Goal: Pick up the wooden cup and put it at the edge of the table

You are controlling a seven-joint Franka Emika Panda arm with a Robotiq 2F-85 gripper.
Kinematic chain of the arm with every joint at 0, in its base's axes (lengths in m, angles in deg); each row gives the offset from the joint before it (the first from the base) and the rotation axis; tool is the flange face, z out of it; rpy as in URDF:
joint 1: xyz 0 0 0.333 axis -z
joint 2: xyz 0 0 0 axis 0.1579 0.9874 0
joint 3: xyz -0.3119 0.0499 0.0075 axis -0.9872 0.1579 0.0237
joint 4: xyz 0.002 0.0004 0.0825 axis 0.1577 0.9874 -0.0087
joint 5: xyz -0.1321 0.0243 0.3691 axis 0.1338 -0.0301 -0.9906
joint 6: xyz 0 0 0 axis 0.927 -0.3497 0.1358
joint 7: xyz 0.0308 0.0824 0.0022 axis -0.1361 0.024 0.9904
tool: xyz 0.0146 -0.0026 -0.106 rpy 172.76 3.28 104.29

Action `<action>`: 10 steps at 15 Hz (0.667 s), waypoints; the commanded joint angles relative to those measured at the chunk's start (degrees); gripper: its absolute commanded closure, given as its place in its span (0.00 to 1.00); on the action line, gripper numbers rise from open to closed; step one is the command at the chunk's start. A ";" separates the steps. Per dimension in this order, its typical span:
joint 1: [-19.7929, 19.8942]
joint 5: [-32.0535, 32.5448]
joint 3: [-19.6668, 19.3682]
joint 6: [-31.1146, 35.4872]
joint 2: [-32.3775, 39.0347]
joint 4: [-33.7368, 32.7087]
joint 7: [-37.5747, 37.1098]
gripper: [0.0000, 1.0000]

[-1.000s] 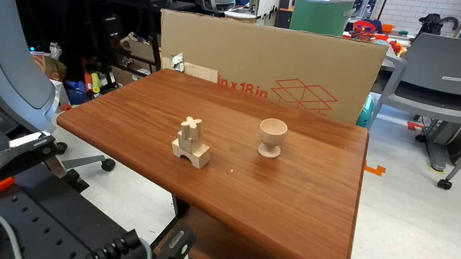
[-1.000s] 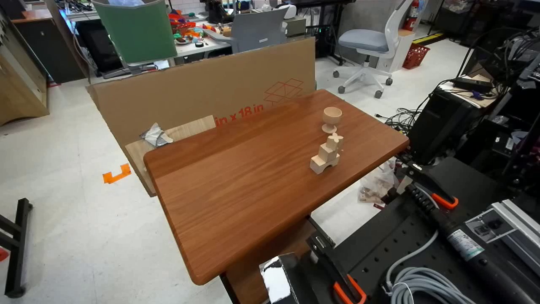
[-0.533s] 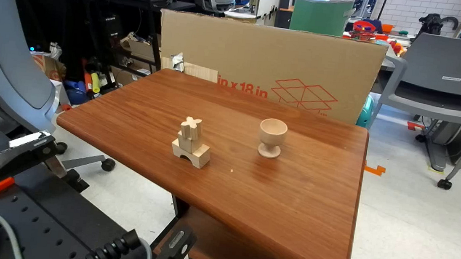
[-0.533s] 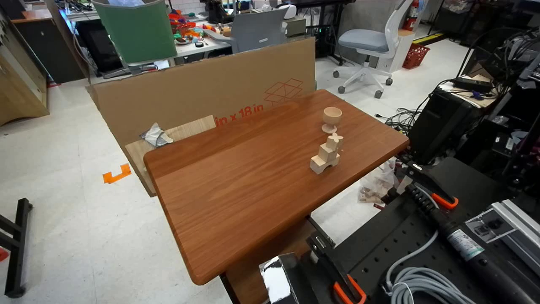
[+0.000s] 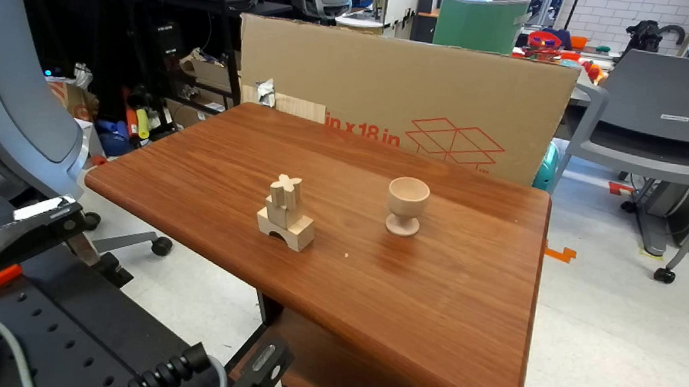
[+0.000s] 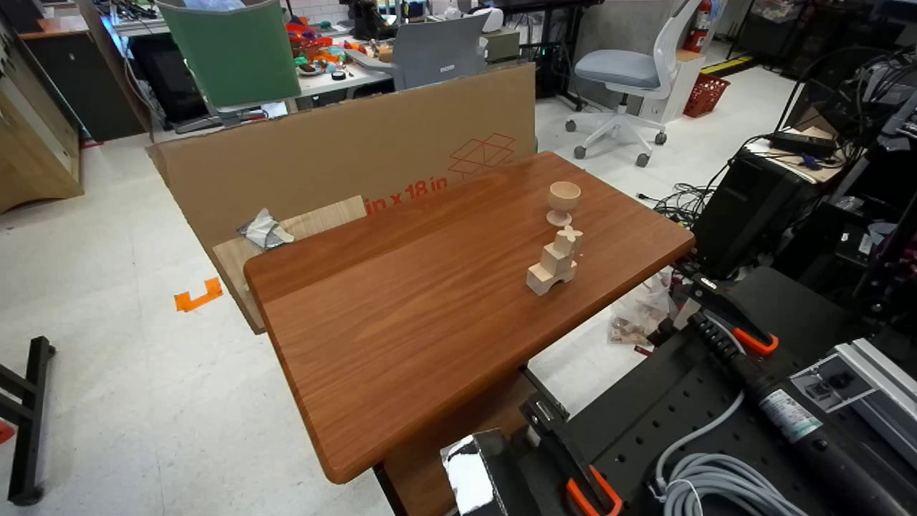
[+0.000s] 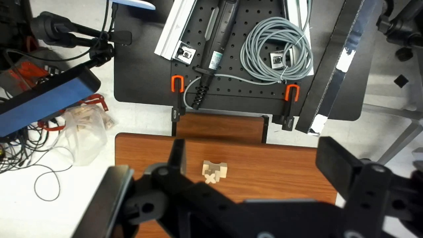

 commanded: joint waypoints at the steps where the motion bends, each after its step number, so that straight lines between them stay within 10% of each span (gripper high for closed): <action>1: 0.54 0.14 -0.66 5.19 13.34 -6.15 -1.87 0.00; 10: 0.94 -1.07 -0.84 15.09 42.53 -24.78 -4.13 0.00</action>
